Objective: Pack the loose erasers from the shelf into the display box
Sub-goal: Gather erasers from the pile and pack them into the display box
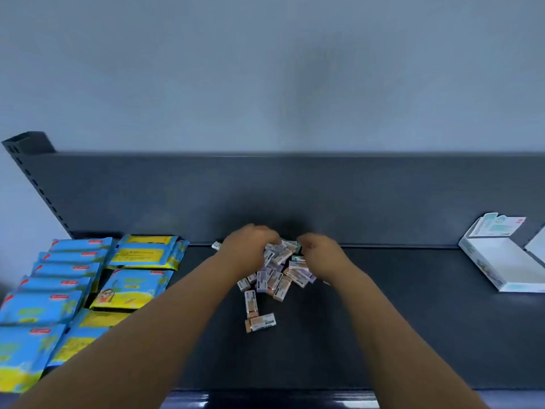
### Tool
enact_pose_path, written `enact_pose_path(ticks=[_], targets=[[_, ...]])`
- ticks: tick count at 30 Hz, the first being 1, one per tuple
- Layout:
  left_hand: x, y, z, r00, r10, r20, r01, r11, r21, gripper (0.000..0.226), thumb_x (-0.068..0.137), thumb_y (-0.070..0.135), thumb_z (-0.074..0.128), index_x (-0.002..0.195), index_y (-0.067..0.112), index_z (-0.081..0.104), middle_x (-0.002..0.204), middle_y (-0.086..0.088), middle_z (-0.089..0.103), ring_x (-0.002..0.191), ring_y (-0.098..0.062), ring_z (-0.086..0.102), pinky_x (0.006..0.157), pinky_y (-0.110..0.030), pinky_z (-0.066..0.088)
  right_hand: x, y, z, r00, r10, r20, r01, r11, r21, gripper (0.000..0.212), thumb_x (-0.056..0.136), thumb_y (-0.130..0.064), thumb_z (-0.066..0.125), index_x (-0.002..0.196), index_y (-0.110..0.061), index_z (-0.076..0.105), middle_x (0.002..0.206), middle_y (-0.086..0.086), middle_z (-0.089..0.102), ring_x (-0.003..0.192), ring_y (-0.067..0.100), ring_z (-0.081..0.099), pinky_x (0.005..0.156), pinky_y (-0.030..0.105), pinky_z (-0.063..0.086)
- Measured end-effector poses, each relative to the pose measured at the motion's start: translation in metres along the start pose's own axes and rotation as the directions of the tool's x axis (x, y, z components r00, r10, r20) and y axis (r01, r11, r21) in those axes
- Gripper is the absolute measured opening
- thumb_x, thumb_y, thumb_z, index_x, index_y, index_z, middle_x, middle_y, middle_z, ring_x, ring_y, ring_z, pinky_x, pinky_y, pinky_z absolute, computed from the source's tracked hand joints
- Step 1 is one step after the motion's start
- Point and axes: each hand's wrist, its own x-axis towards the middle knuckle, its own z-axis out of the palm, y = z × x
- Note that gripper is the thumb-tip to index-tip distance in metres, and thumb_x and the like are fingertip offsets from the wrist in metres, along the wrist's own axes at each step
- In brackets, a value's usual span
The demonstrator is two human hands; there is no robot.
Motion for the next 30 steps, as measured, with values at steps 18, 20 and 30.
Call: enact_pose_path(ticks=[18, 20, 30], targets=[[0.044, -0.006, 0.022, 0.989, -0.077, 0.128, 0.063, 0.992, 0.112, 0.021, 0.095, 0.024, 0.056, 0.111, 0.017, 0.067, 0.116, -0.009, 0.056, 0.114, -0.033, 0.049, 0.091, -0.047, 0.049, 0.053, 0.008, 0.028, 1.000, 0.022, 0.017, -0.020, 0.989, -0.147, 0.020, 0.084, -0.038, 0.066, 0.099, -0.028, 0.076, 0.104, 0.001, 0.073, 0.104, 0.024, 0.061, 0.085, 0.039, 0.055], [0.047, -0.005, 0.021, 0.986, -0.081, 0.143, 0.064, 0.990, 0.122, 0.023, 0.092, 0.018, 0.057, 0.112, 0.016, 0.068, 0.116, -0.010, 0.054, 0.114, -0.033, 0.049, 0.093, -0.048, 0.048, 0.057, 0.007, 0.023, 0.995, 0.007, 0.098, 0.010, 0.985, -0.173, 0.022, 0.085, -0.033, 0.069, 0.103, -0.021, 0.075, 0.106, 0.000, 0.073, 0.101, 0.022, 0.064, 0.086, 0.039, 0.055], [0.046, -0.009, 0.015, 0.997, 0.021, 0.075, -0.018, 0.999, -0.039, 0.014, 0.090, 0.019, 0.062, 0.099, 0.021, 0.052, 0.090, 0.000, 0.060, 0.082, -0.025, 0.058, 0.066, -0.036, 0.046, 0.048, 0.001, 0.017, 0.994, 0.028, -0.102, -0.038, 0.995, -0.089, 0.013, 0.082, -0.028, 0.066, 0.090, -0.018, 0.070, 0.090, 0.001, 0.071, 0.085, 0.022, 0.064, 0.072, 0.034, 0.054]])
